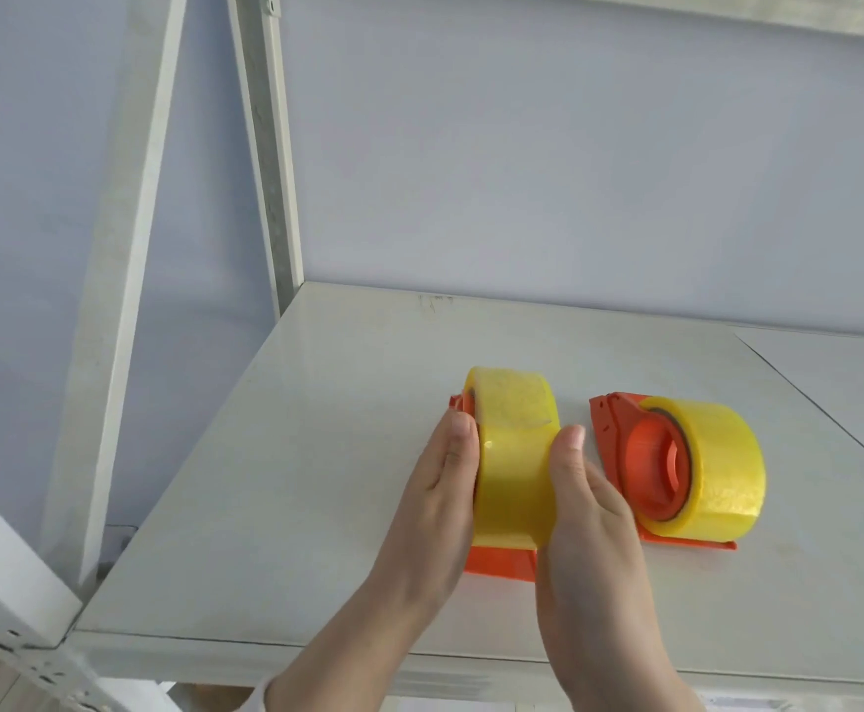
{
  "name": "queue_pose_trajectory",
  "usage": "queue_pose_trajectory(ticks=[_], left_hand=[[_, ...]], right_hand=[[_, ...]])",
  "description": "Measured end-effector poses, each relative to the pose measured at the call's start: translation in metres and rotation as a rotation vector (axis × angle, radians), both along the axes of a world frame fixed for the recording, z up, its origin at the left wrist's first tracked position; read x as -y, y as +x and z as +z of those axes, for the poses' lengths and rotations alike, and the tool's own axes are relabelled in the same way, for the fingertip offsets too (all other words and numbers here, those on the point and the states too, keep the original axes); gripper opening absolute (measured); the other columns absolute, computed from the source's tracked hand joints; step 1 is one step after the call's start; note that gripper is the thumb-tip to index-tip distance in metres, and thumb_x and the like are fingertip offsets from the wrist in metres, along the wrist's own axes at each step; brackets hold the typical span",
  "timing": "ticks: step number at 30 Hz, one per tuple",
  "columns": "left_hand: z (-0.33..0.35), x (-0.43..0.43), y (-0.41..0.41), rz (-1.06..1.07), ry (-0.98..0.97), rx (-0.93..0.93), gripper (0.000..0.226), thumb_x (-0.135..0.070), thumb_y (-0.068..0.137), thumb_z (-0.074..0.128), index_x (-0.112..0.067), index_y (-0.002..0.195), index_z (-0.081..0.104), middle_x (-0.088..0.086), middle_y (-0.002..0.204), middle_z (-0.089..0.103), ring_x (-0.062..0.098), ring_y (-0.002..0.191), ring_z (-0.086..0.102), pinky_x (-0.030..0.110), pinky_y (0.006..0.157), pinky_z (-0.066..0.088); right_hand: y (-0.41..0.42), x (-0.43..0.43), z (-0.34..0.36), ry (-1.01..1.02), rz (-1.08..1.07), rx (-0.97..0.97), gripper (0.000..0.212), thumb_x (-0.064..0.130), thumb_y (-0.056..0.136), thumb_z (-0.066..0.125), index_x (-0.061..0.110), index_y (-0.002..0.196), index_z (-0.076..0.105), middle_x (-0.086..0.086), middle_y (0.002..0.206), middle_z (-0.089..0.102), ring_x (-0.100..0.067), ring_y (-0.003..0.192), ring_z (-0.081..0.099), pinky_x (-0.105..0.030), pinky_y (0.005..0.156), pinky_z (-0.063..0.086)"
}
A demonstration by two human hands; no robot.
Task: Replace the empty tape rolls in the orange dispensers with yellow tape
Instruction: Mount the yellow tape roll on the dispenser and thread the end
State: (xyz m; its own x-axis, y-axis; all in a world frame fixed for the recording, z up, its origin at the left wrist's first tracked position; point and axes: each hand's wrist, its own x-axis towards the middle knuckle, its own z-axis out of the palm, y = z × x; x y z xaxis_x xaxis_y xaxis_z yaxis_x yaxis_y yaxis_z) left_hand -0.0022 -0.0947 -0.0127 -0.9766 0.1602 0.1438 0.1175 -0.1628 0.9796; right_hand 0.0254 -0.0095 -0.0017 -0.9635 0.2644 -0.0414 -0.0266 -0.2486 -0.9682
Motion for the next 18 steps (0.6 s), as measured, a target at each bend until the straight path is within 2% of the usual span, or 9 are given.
queue_pose_trajectory(ticks=[1, 3, 5, 6, 8, 10, 12, 15, 18], left_hand=[[-0.002, 0.001, 0.001, -0.007, -0.008, 0.0, 0.052, -0.058, 0.081, 0.034, -0.023, 0.11, 0.059, -0.006, 0.102, 0.068, 0.005, 0.095, 0.064, 0.021, 0.082, 0.05], [-0.007, 0.003, 0.0, -0.002, -0.021, 0.002, 0.039, -0.058, 0.082, 0.046, -0.028, 0.105, 0.057, -0.016, 0.091, 0.068, -0.002, 0.086, 0.065, 0.014, 0.071, 0.048], [-0.01, 0.005, 0.0, -0.01, -0.049, 0.003, 0.033, -0.052, 0.078, 0.05, -0.031, 0.102, 0.057, -0.02, 0.086, 0.069, -0.003, 0.083, 0.065, 0.011, 0.067, 0.047], [-0.011, 0.006, 0.001, -0.016, -0.054, 0.004, 0.033, -0.053, 0.079, 0.051, -0.03, 0.103, 0.057, -0.02, 0.086, 0.069, -0.002, 0.083, 0.066, 0.011, 0.066, 0.048], [-0.013, 0.007, 0.003, -0.019, -0.053, -0.001, 0.037, -0.053, 0.079, 0.05, -0.029, 0.107, 0.056, -0.017, 0.089, 0.07, 0.0, 0.084, 0.067, 0.013, 0.067, 0.05], [-0.014, 0.007, 0.003, -0.021, -0.052, -0.016, 0.04, -0.051, 0.078, 0.046, -0.03, 0.111, 0.055, -0.021, 0.091, 0.069, -0.001, 0.085, 0.067, 0.013, 0.068, 0.05], [-0.014, 0.007, 0.003, -0.032, -0.055, -0.028, 0.04, -0.049, 0.079, 0.044, -0.031, 0.113, 0.053, -0.025, 0.09, 0.068, -0.002, 0.086, 0.066, 0.015, 0.069, 0.05], [-0.014, 0.007, 0.002, -0.034, -0.07, -0.026, 0.039, -0.047, 0.081, 0.044, -0.031, 0.115, 0.052, -0.015, 0.095, 0.068, 0.008, 0.092, 0.067, 0.024, 0.075, 0.055], [-0.014, 0.007, 0.002, -0.058, -0.075, -0.029, 0.042, -0.045, 0.082, 0.044, -0.028, 0.119, 0.05, -0.004, 0.104, 0.067, 0.015, 0.095, 0.068, 0.029, 0.079, 0.056]], right_hand=[[-0.001, 0.001, -0.005, 0.004, 0.003, 0.006, 0.046, 0.05, 0.087, 0.04, 0.015, 0.093, 0.068, -0.012, 0.115, 0.066, -0.023, 0.104, 0.064, -0.038, 0.093, 0.048], [-0.001, 0.003, -0.006, 0.021, 0.032, 0.029, 0.032, 0.04, 0.09, 0.042, 0.019, 0.086, 0.066, -0.014, 0.123, 0.056, -0.023, 0.11, 0.059, -0.034, 0.094, 0.045], [-0.002, -0.003, -0.003, 0.115, 0.031, -0.016, 0.013, 0.034, 0.089, 0.051, 0.031, 0.088, 0.064, -0.006, 0.121, 0.054, -0.011, 0.106, 0.057, -0.024, 0.092, 0.045], [-0.001, -0.01, 0.0, 0.251, 0.037, -0.09, 0.012, 0.036, 0.085, 0.059, 0.041, 0.096, 0.059, 0.002, 0.118, 0.052, -0.001, 0.103, 0.055, -0.017, 0.089, 0.044], [-0.001, -0.028, 0.004, 0.618, 0.032, -0.305, 0.044, 0.046, 0.074, 0.062, 0.048, 0.116, 0.048, 0.014, 0.116, 0.048, 0.005, 0.106, 0.051, -0.01, 0.085, 0.043], [-0.007, -0.044, 0.011, 0.89, 0.061, -0.467, 0.045, 0.044, 0.073, 0.061, 0.042, 0.118, 0.054, 0.014, 0.117, 0.052, 0.002, 0.109, 0.051, -0.009, 0.085, 0.043], [-0.013, -0.052, 0.015, 1.062, 0.092, -0.55, 0.034, 0.037, 0.074, 0.068, 0.033, 0.107, 0.066, 0.008, 0.114, 0.059, 0.004, 0.106, 0.053, -0.007, 0.084, 0.042], [-0.021, -0.056, 0.022, 1.174, 0.097, -0.651, 0.019, 0.03, 0.073, 0.071, 0.02, 0.089, 0.074, 0.003, 0.1, 0.067, 0.006, 0.092, 0.058, -0.001, 0.074, 0.036], [-0.026, -0.057, 0.023, 1.27, 0.079, -0.768, 0.015, 0.027, 0.077, 0.068, 0.014, 0.078, 0.075, -0.001, 0.091, 0.07, -0.011, 0.083, 0.066, -0.003, 0.069, 0.037]])
